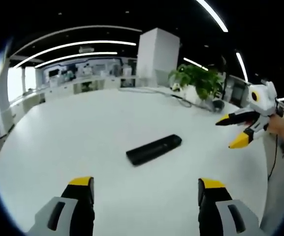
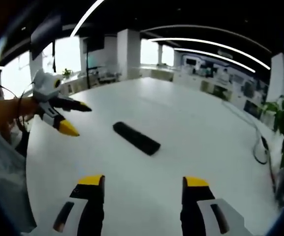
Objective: Press the specified remote control buttons in sequence, fully releasing each button before pressing the next.
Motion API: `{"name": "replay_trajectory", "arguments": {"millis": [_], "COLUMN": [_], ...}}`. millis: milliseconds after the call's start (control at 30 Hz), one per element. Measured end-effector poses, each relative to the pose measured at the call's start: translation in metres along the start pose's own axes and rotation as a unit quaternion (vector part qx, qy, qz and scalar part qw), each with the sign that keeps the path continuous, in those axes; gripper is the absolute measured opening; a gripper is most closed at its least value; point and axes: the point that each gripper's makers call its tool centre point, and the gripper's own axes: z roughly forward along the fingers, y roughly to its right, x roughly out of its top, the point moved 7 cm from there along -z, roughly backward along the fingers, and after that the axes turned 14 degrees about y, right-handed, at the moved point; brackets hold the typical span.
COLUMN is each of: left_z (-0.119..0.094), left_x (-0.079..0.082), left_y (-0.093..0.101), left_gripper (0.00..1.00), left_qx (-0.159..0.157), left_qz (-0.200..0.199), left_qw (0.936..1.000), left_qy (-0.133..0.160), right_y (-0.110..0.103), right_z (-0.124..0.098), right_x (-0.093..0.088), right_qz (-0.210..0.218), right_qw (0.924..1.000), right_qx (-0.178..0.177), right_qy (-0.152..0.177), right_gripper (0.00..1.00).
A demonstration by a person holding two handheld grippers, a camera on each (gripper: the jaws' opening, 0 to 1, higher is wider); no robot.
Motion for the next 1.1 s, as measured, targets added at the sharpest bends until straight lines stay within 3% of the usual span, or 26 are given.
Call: {"name": "replay_trajectory", "arguments": {"millis": [1100], "left_z": [0.028], "left_x": [-0.002], "left_y": [-0.023], "left_gripper": [0.86], "left_qx": [-0.034], "left_qz": [0.030], "left_qw": [0.9988], "left_qy": [-0.017], "right_y": [0.023], "right_z": [0.037], "right_x": [-0.010], "right_qz": [-0.013], "right_qw": [0.9996], "right_qx": [0.023], "right_qy": [-0.011], "right_gripper": [0.60]}}
